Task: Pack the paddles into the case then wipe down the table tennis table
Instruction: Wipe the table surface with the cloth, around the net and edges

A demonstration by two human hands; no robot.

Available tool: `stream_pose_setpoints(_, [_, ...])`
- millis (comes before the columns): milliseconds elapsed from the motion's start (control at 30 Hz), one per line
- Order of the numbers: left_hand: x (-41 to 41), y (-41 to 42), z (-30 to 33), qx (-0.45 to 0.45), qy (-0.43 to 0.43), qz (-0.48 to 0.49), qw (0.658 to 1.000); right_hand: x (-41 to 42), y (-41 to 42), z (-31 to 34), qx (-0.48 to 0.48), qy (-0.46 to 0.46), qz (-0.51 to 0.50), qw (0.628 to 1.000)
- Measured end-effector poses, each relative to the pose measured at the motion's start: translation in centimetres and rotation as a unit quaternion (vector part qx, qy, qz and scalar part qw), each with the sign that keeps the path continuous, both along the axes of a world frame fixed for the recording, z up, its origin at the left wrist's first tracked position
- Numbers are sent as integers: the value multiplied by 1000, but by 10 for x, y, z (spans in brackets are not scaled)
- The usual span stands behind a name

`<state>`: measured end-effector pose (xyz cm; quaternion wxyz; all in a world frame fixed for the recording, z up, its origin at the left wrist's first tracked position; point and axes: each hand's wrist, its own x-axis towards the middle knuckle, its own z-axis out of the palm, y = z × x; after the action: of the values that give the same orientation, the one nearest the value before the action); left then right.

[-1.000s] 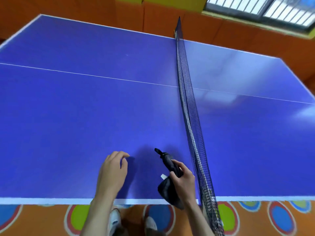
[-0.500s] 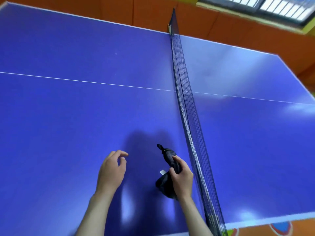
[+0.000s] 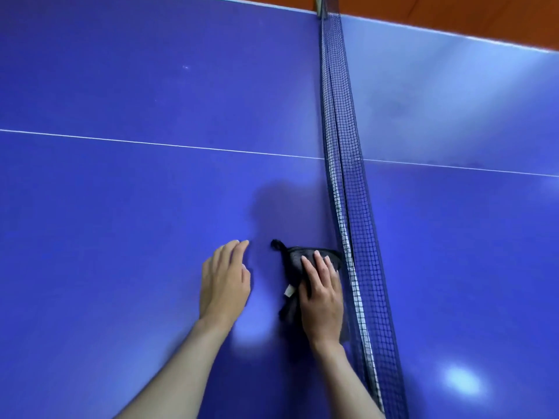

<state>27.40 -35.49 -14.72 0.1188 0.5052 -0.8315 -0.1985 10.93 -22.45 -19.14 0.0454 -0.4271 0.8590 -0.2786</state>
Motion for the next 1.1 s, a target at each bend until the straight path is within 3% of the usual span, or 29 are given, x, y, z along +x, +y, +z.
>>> stream_pose_setpoints(233, [-27,-73,-39,-127,-52,-55,989,-62,-34,1,55,77,-15,995])
stream_pose_setpoints(733, [-30,-77,-50,-159,-32,-45,986,-188,-229,0,50,41,20,998])
stream_pose_setpoints(900, [-30,-79,-48,-145,-52,-45,987,-181,-222,-2,51,38,23,998])
stream_pose_setpoints(1100, [-30,-79,-46,-140,-60,-49,987,-111,-151,0,85,90,11,992])
